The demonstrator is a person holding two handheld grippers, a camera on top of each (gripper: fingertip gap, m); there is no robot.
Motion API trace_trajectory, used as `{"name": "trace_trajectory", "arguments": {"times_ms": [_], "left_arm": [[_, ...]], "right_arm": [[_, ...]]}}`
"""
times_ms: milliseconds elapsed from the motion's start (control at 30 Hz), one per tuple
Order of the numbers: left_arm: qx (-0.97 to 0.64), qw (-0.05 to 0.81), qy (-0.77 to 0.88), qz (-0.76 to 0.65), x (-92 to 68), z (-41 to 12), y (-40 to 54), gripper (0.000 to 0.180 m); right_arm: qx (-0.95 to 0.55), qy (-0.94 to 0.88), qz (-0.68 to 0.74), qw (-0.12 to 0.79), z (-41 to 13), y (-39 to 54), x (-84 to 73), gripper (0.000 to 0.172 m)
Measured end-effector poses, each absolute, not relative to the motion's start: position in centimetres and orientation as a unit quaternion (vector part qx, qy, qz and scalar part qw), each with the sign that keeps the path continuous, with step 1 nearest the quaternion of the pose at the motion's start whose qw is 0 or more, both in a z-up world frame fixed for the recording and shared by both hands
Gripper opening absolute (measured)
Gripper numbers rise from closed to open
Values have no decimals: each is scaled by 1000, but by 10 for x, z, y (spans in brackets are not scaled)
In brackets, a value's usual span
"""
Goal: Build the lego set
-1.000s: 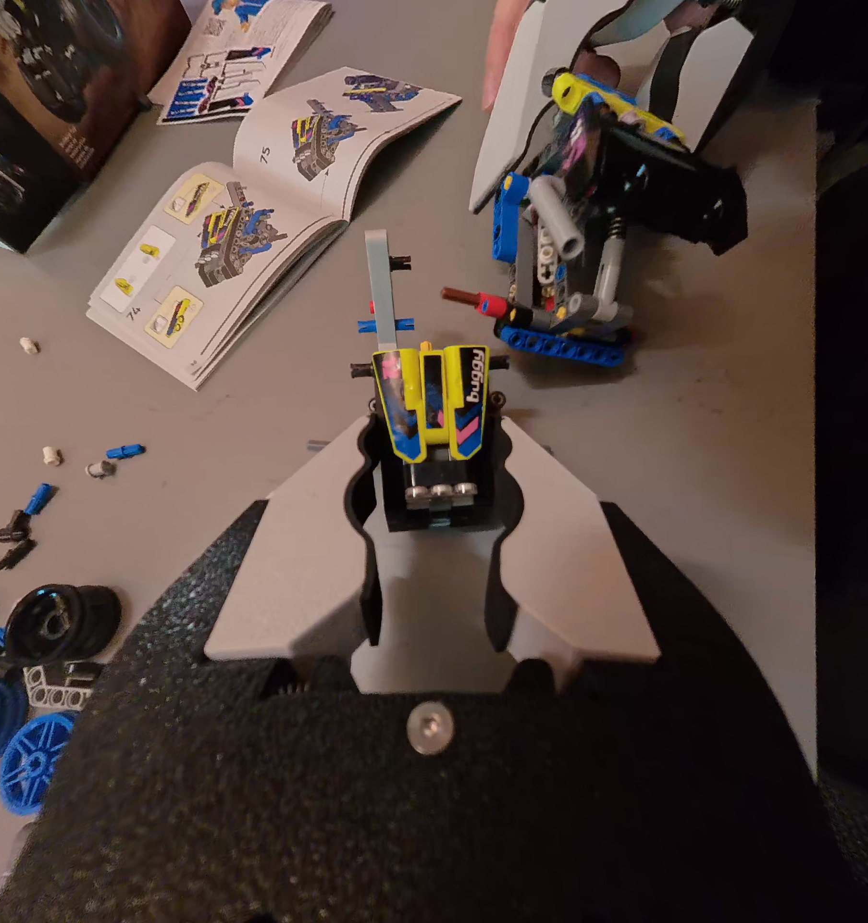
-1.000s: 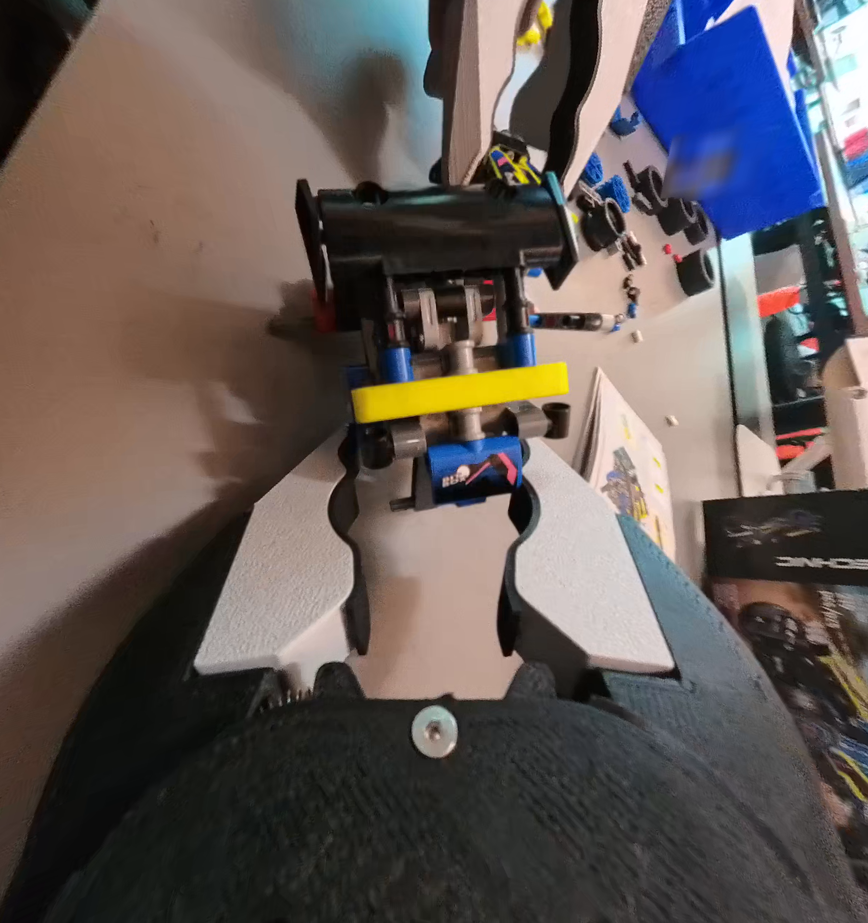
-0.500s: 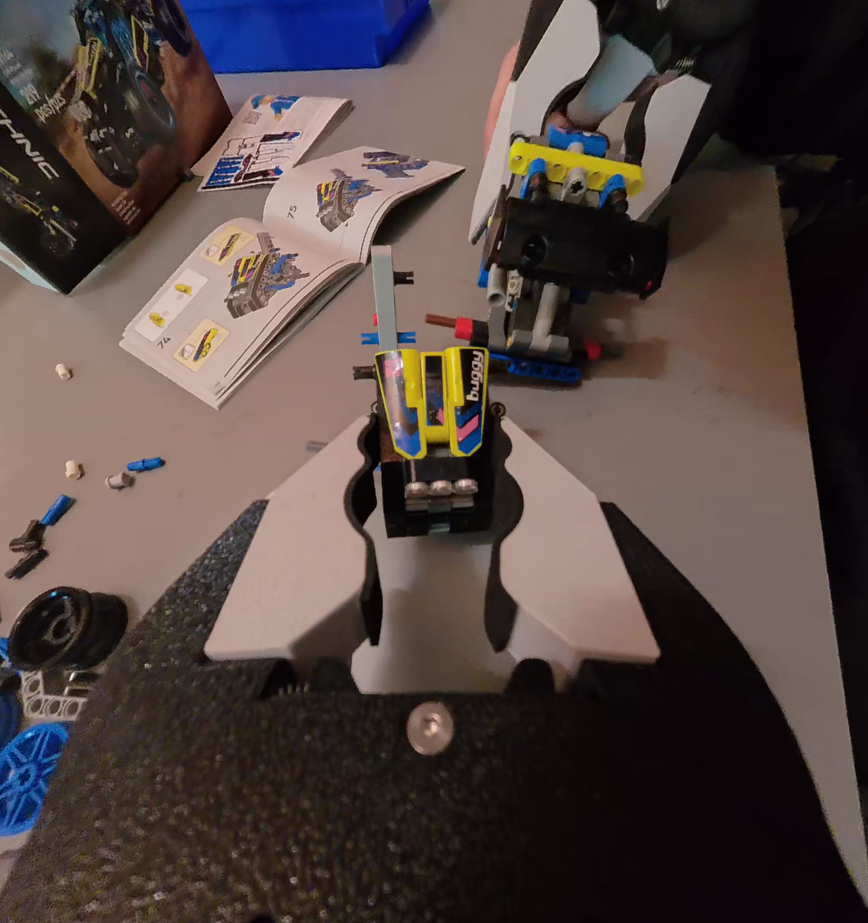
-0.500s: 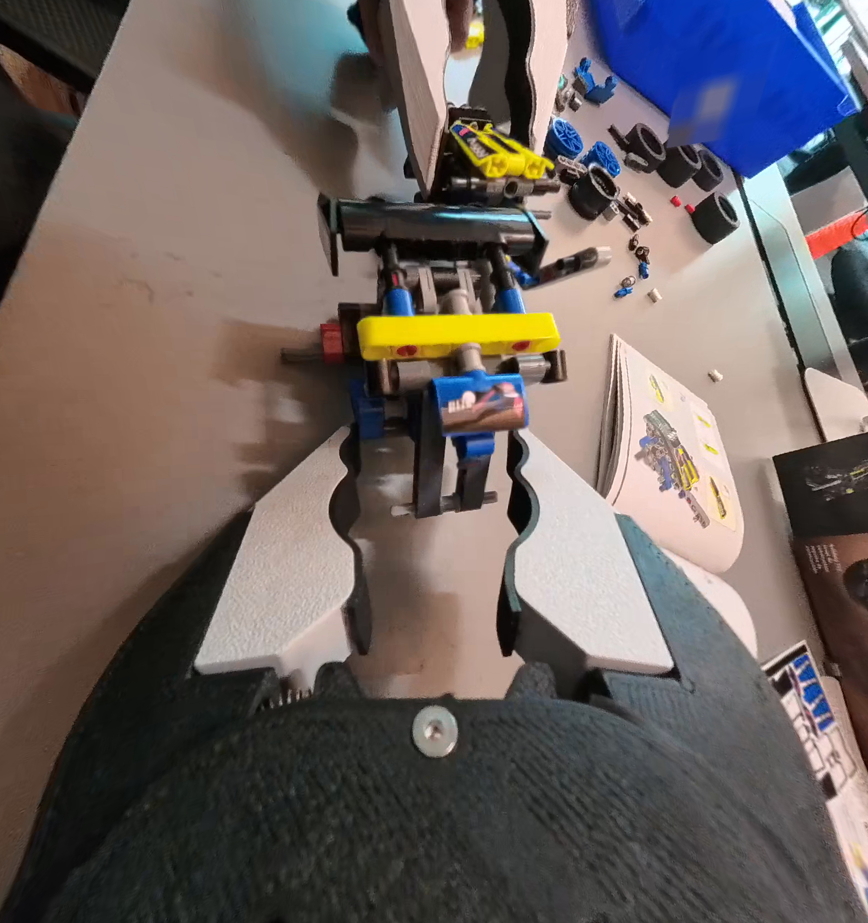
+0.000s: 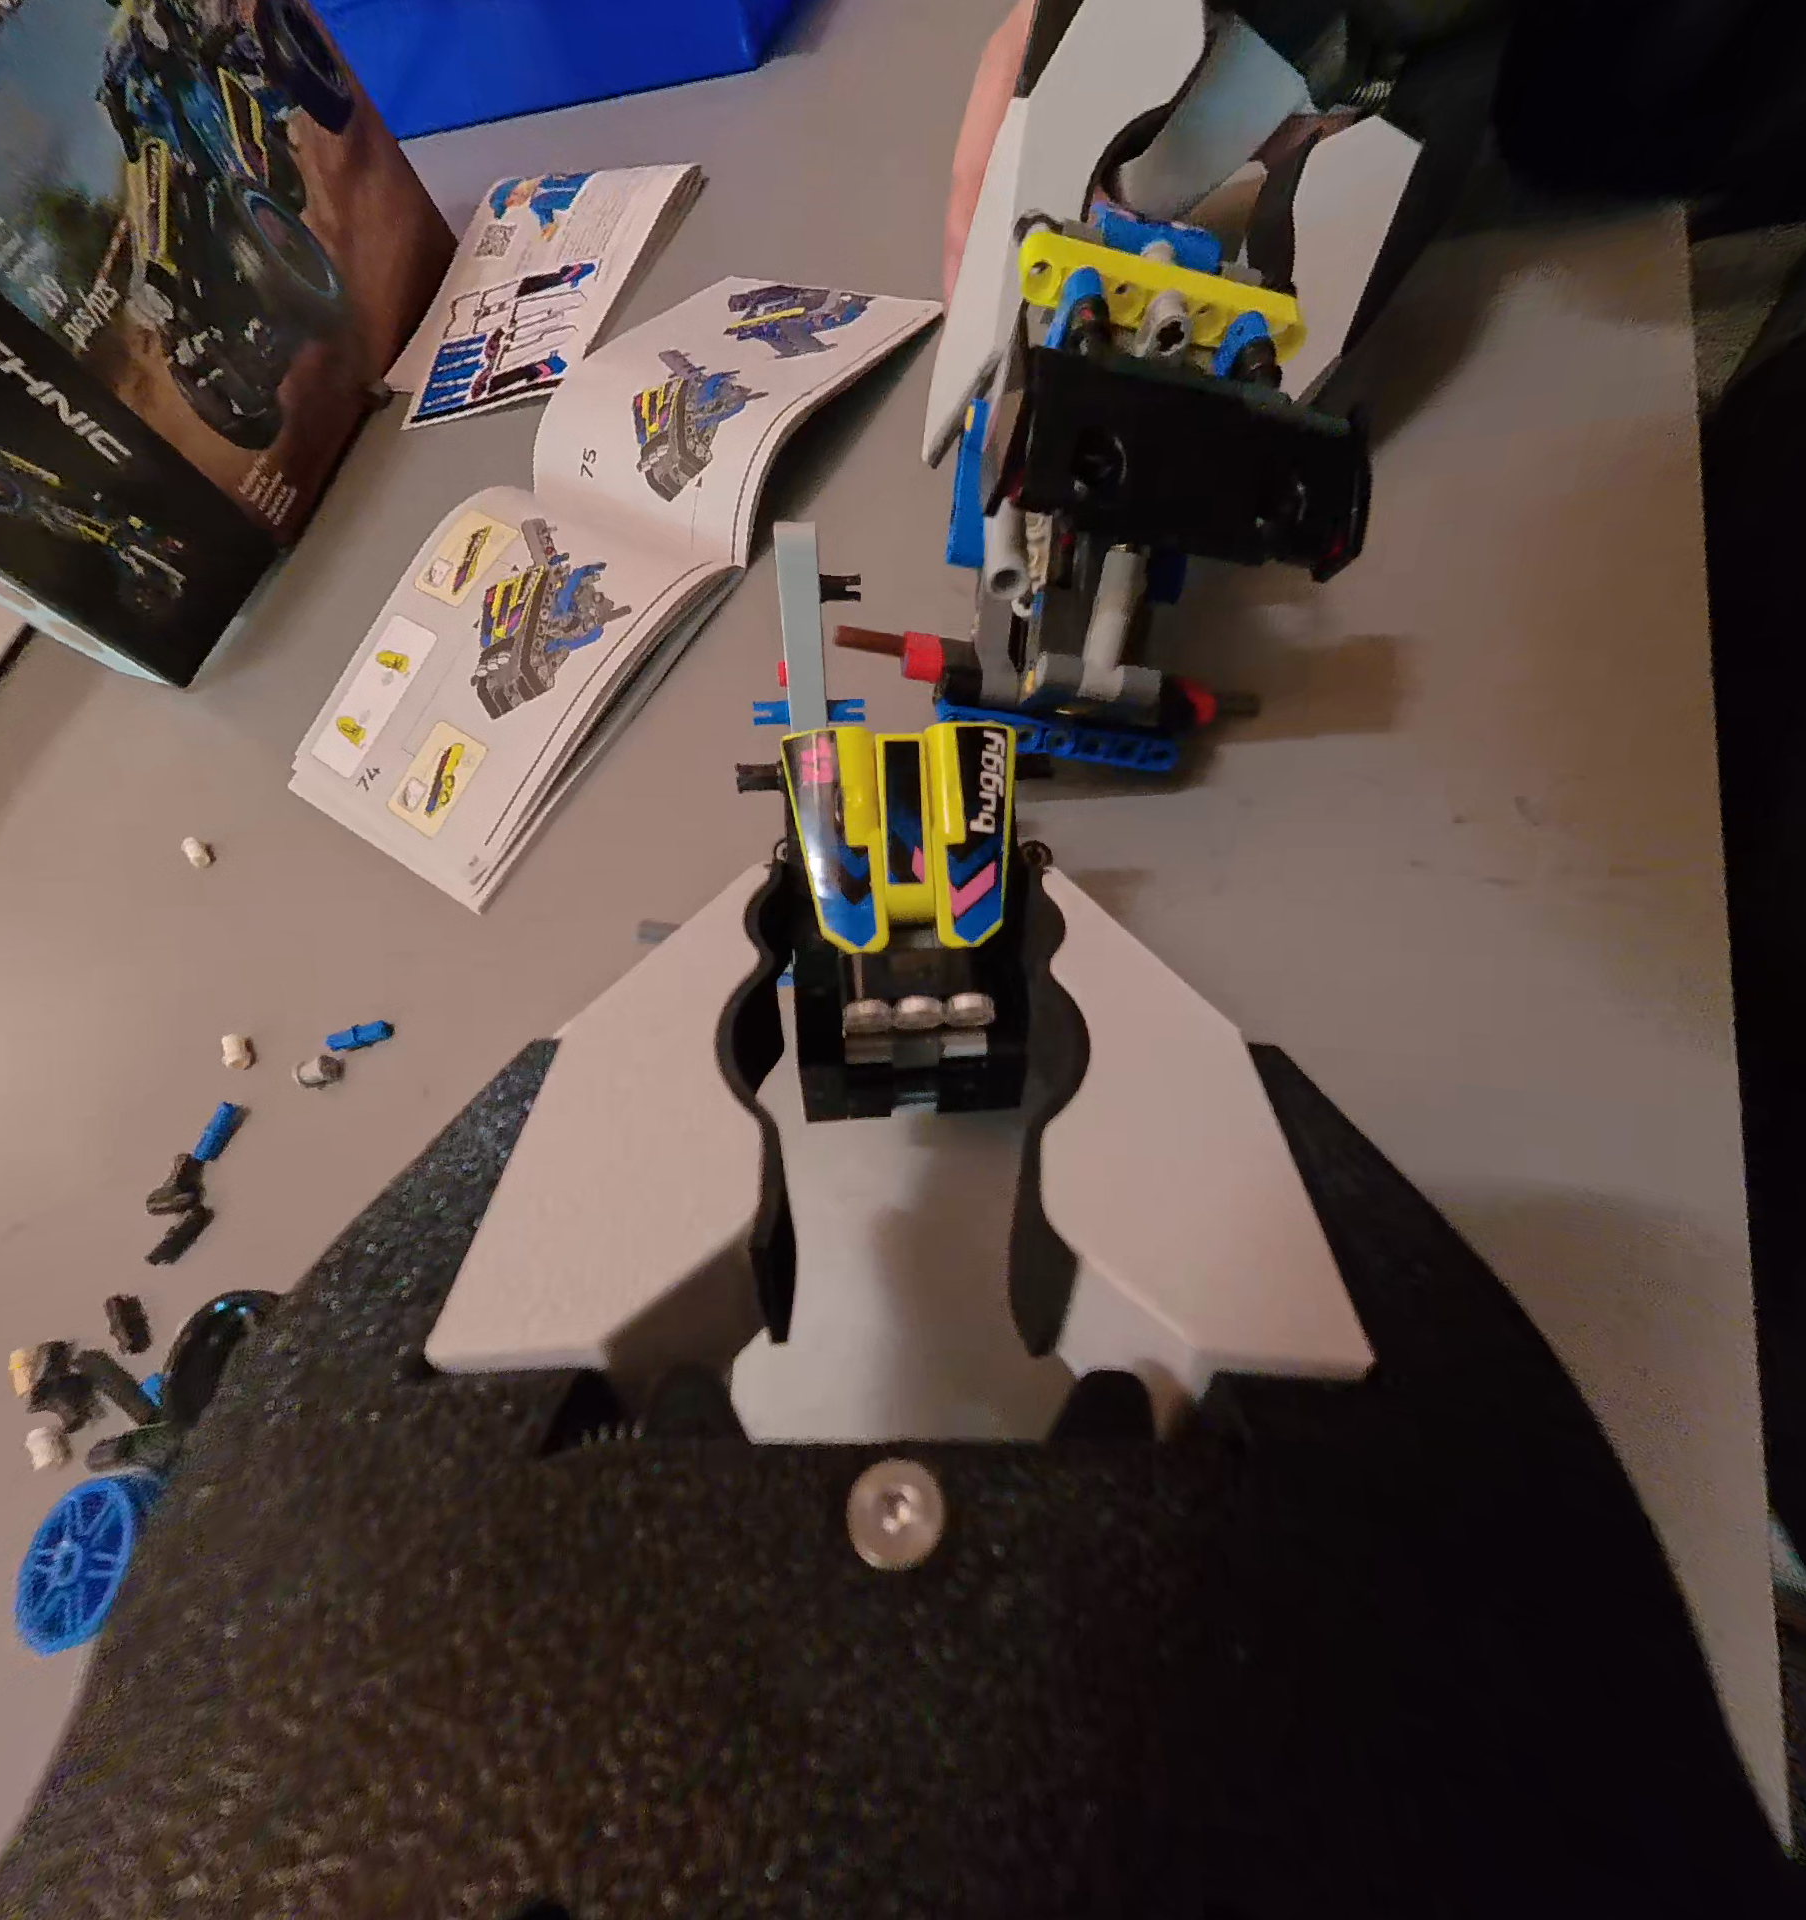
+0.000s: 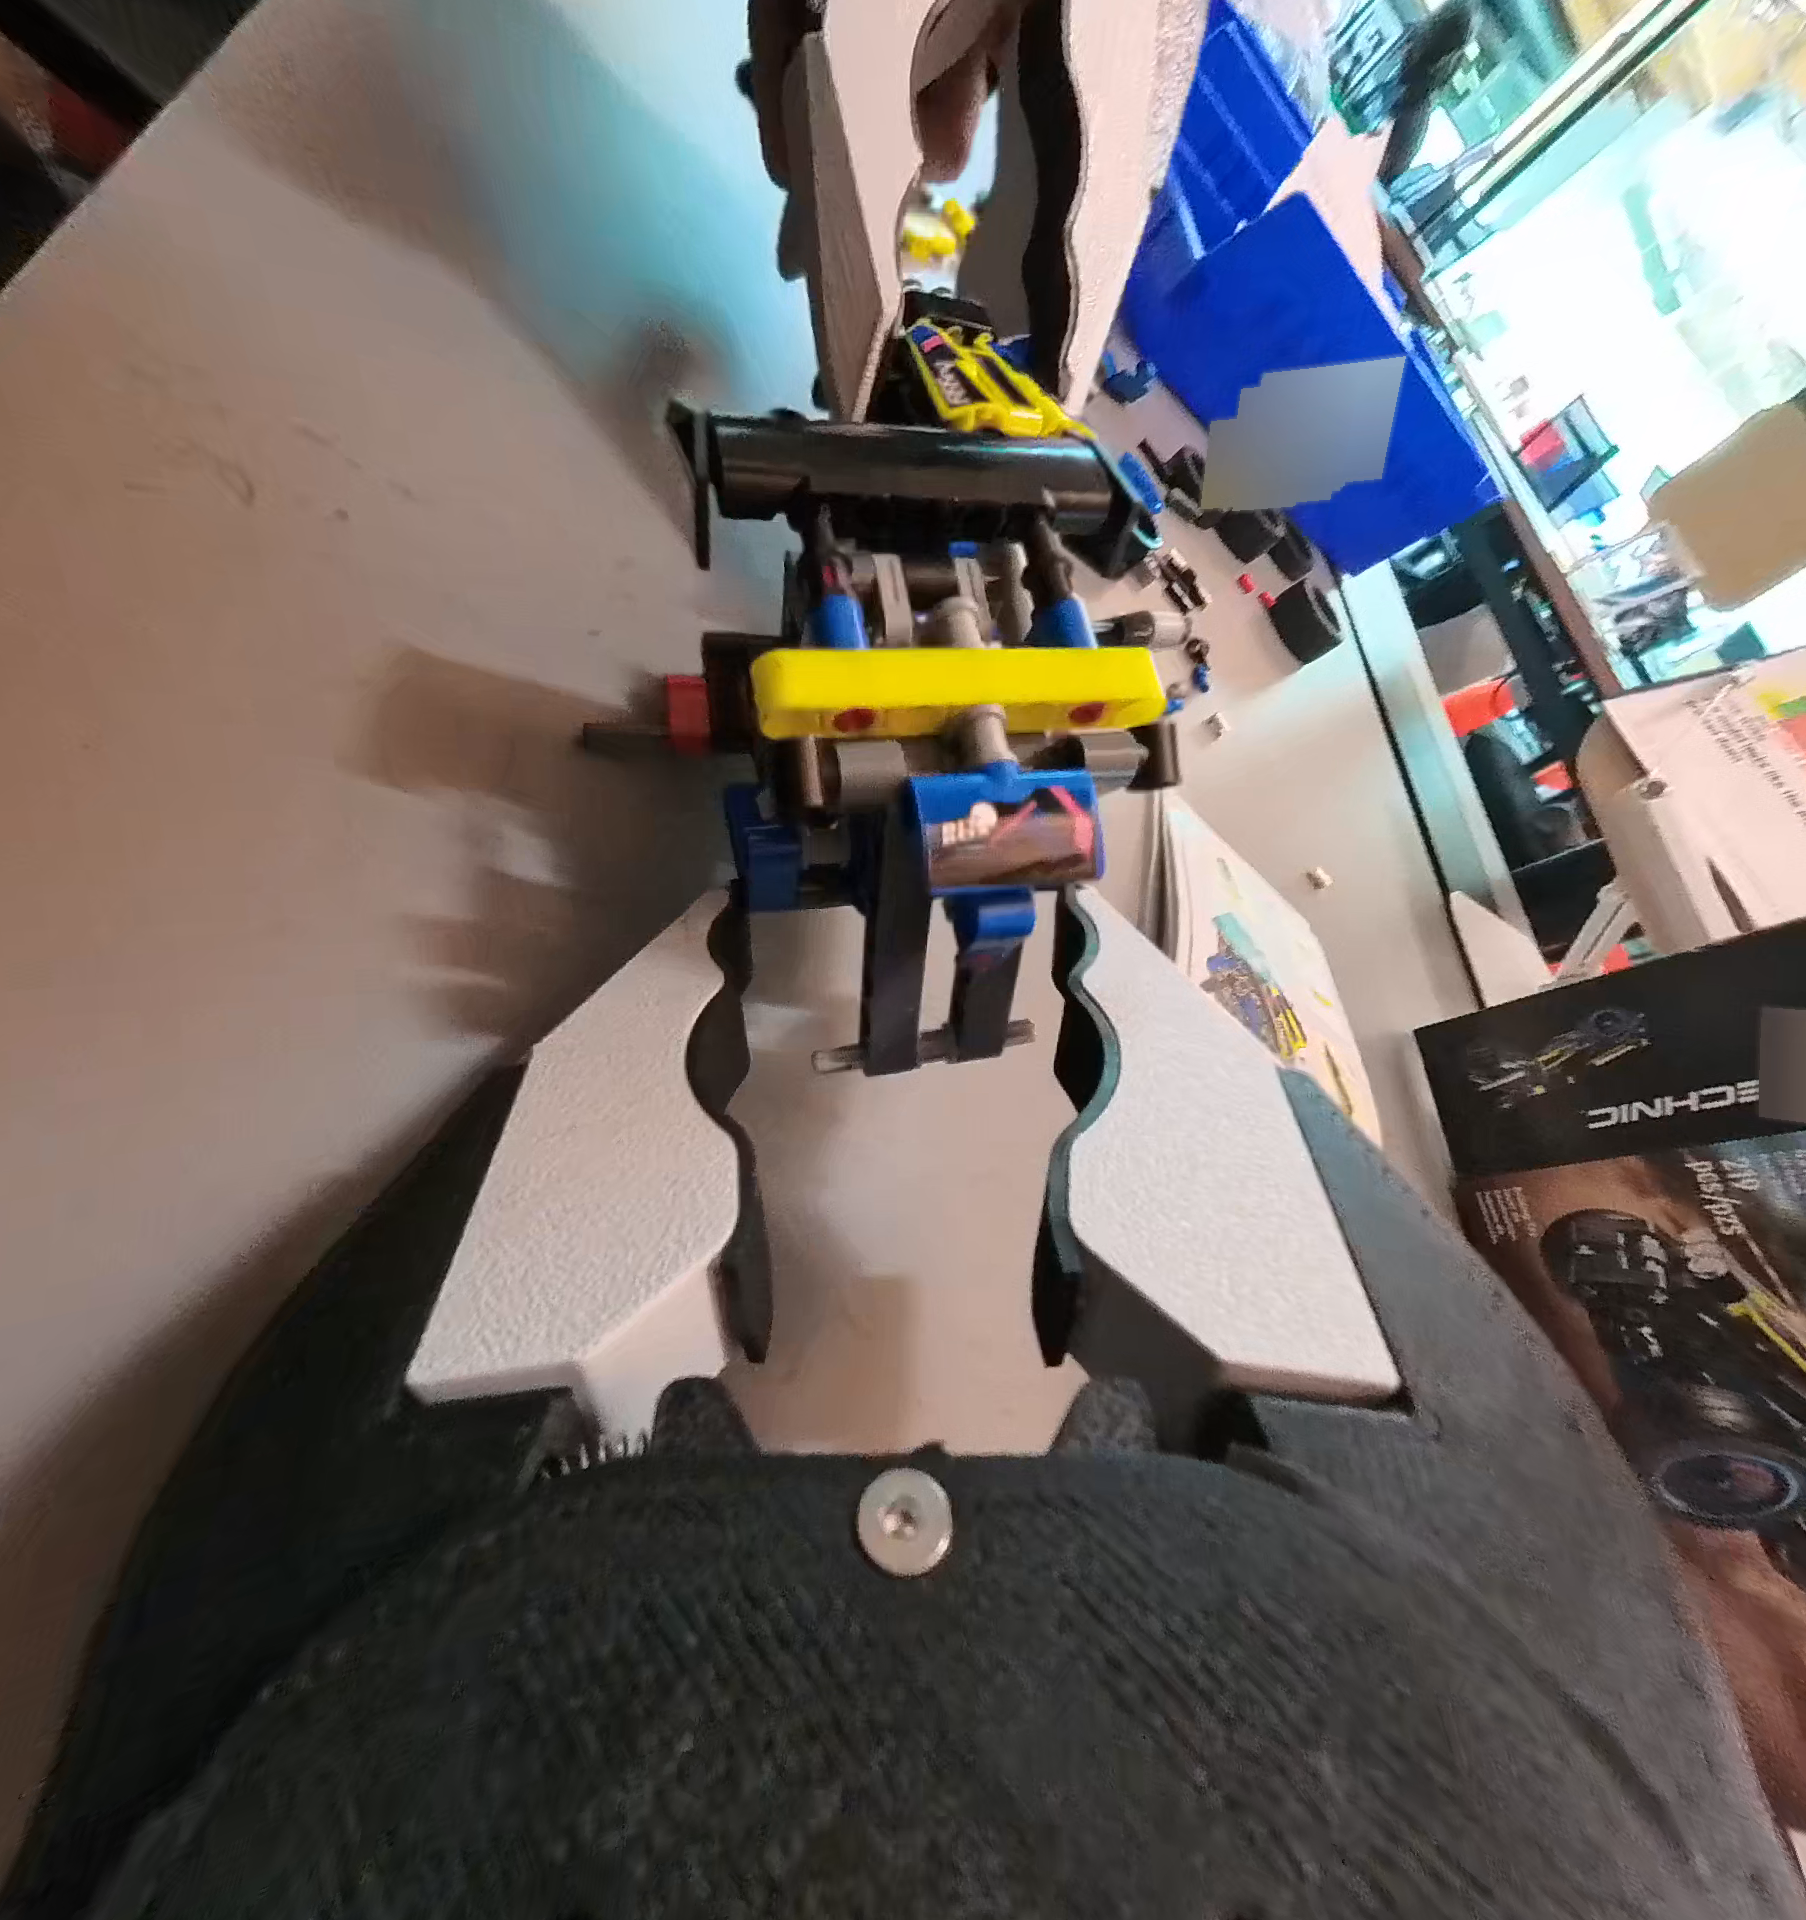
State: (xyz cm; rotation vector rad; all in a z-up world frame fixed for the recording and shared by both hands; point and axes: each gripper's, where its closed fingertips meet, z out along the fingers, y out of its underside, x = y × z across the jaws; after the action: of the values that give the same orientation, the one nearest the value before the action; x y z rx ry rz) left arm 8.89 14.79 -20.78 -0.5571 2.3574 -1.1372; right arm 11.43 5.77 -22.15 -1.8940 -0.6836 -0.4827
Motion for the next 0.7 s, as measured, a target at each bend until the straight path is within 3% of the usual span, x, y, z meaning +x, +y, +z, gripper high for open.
{"name": "trace_trajectory", "arguments": {"times_ms": [700], "left_arm": [[-145,281,837,-447,81,-195,142,41]], "right_arm": [[-717,-319,-353,510,-208,64,114,56]]}}
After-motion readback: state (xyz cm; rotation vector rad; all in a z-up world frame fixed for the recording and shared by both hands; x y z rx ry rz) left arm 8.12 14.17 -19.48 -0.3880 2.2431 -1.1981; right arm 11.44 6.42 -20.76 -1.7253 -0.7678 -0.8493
